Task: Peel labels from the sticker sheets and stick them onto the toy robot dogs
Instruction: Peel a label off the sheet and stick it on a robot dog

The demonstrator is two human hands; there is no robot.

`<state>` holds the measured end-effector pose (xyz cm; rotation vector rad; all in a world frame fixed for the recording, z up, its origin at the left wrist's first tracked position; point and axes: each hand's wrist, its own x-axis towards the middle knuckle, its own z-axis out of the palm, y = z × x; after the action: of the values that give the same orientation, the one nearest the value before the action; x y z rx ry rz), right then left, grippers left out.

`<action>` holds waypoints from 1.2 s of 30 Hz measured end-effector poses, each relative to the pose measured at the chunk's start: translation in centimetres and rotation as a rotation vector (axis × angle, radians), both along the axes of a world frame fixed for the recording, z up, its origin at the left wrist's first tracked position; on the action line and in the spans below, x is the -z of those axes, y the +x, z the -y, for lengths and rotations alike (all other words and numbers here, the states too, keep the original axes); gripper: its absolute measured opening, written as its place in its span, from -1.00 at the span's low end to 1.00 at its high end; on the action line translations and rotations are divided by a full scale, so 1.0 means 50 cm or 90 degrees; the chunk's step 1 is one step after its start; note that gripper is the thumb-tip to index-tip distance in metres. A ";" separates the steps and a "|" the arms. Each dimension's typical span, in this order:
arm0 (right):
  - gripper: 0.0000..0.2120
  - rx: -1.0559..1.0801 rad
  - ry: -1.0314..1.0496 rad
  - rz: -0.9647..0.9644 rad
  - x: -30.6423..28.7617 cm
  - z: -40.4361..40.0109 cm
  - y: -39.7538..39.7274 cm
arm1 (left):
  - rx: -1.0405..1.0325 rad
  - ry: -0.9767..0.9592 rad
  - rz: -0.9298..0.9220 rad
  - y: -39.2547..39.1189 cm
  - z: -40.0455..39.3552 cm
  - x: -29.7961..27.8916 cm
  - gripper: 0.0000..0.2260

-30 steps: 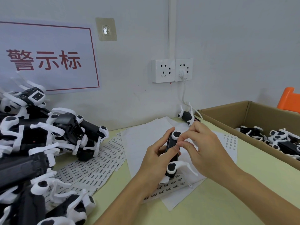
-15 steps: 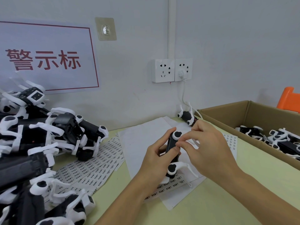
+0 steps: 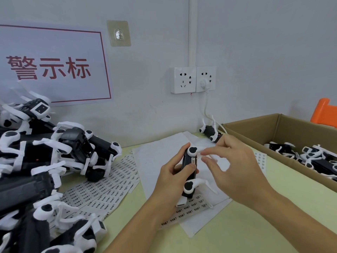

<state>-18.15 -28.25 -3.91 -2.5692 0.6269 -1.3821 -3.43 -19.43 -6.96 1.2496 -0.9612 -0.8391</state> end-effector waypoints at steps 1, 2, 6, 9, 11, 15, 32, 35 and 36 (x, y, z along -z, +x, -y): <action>-0.86 -0.019 -0.018 -0.017 0.003 -0.003 0.001 | 0.001 0.000 -0.005 0.000 0.000 -0.001 -0.57; -0.86 -0.033 -0.039 -0.035 0.006 -0.006 0.002 | 0.004 0.001 -0.009 -0.001 -0.001 -0.001 -0.56; -0.83 -0.044 -0.081 -0.077 0.014 -0.011 0.007 | 0.005 0.007 -0.017 -0.001 0.000 -0.001 -0.56; -0.81 -0.043 -0.093 -0.077 0.016 -0.012 0.007 | -0.003 0.014 -0.015 -0.003 -0.001 -0.004 -0.56; -0.80 -0.044 -0.101 -0.075 0.016 -0.012 0.007 | -0.008 0.019 -0.014 -0.005 -0.003 -0.007 -0.55; -0.79 -0.042 -0.113 -0.083 0.018 -0.012 0.008 | -0.005 0.012 -0.019 -0.006 -0.003 -0.008 -0.55; -0.83 0.009 0.105 0.053 0.024 -0.008 0.028 | -0.001 -0.036 0.038 -0.003 0.003 0.005 -0.55; -0.79 -0.001 0.130 0.076 0.021 -0.011 0.029 | -0.001 -0.039 0.042 -0.004 0.003 0.005 -0.55; -0.77 -0.007 0.136 0.083 0.020 -0.012 0.029 | -0.002 -0.039 0.044 -0.004 0.003 0.005 -0.55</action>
<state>-16.72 -27.64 -4.92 -2.2939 0.6969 -1.3833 -3.63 -19.60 -7.21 1.2331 -1.0319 -0.7621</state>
